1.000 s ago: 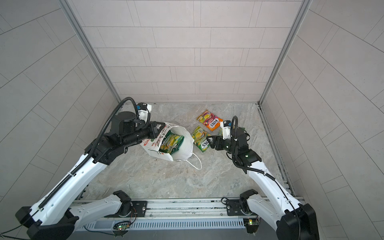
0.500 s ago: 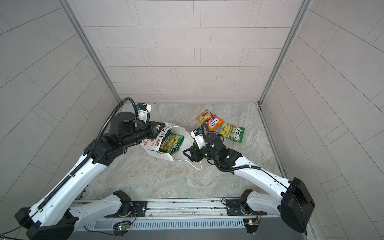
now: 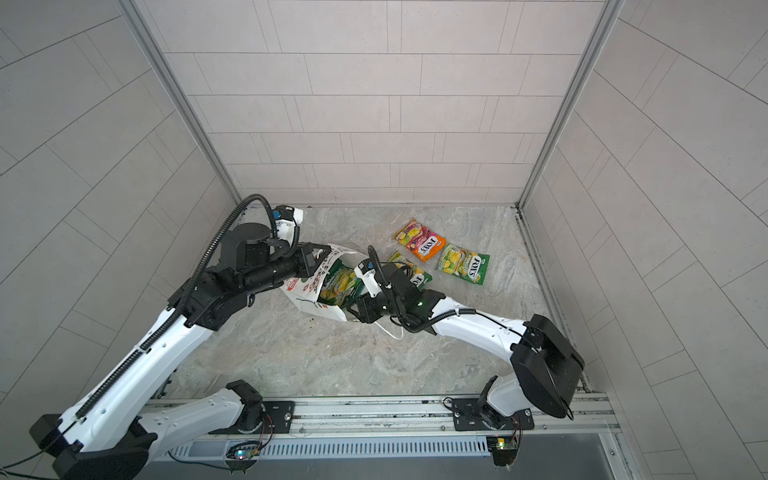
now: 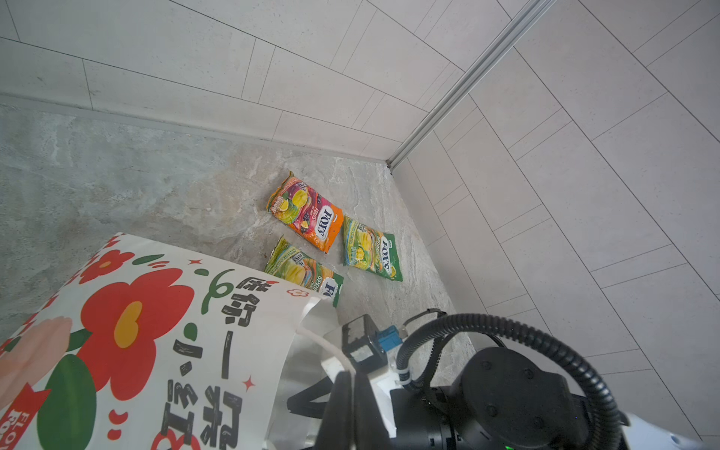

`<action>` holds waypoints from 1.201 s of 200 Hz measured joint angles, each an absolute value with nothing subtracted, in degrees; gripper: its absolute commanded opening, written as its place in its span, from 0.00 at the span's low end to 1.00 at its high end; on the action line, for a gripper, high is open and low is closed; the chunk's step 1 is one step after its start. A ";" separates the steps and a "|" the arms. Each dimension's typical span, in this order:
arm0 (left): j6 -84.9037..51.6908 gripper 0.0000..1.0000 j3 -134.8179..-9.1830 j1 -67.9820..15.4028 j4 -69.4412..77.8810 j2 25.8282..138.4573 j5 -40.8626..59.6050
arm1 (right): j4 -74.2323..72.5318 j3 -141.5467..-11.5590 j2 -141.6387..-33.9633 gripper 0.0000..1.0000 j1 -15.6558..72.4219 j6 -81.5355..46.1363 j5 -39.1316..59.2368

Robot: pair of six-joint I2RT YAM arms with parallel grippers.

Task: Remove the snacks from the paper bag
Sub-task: 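Reach the right gripper into the bag toward the last green packets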

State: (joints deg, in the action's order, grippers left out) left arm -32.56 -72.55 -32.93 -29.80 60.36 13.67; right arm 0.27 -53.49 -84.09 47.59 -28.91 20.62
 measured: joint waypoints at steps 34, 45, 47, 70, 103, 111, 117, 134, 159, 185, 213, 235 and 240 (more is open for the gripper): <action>-32.56 0.00 -72.55 -32.93 -29.80 60.36 13.74 | 0.71 -56.55 -88.60 0.52 48.56 -29.56 19.00; -32.58 0.00 -72.55 -32.93 -29.80 60.38 13.78 | 0.99 -57.43 -89.67 0.53 48.75 -30.39 17.61; -32.58 0.00 -72.55 -32.93 -29.80 60.38 13.80 | 1.06 -57.58 -89.80 0.53 48.75 -30.57 17.30; -32.60 0.00 -72.55 -32.93 -29.82 60.45 13.98 | 1.48 -58.67 -91.18 0.53 48.86 -33.76 13.08; -32.60 0.00 -72.55 -32.93 -29.82 60.49 14.02 | 1.10 -59.00 -93.19 0.56 48.84 -38.96 8.23; -32.60 0.00 -72.55 -32.93 -29.80 60.53 14.06 | 1.10 -59.16 -93.78 0.56 48.86 -40.12 7.38; -32.60 0.00 -72.55 -32.93 -29.82 60.55 14.11 | 1.10 -59.27 -94.17 0.56 48.86 -40.95 6.74; -32.60 0.00 -72.55 -32.93 -29.82 60.69 14.15 | 1.08 -59.79 -94.91 0.57 48.86 -42.76 5.23; -32.60 0.00 -72.55 -32.93 -29.85 60.80 14.22 | 0.21 -60.31 -95.70 0.57 48.99 -44.86 3.97; -32.60 0.00 -72.55 -32.93 -29.85 60.84 14.46 | -1.23 -60.53 -96.55 0.57 49.10 -46.63 3.31; -32.75 0.00 -72.55 -32.93 -29.82 61.12 14.85 | -2.37 -61.30 -97.76 0.56 49.12 -48.01 2.94; -32.80 0.00 -72.55 -32.93 -29.82 61.14 15.03 | -2.79 -61.91 -98.04 0.53 49.12 -48.71 2.46; -32.80 0.00 -72.55 -32.93 -29.82 61.14 15.03 | -2.83 -62.02 -98.04 0.53 49.12 -48.77 2.28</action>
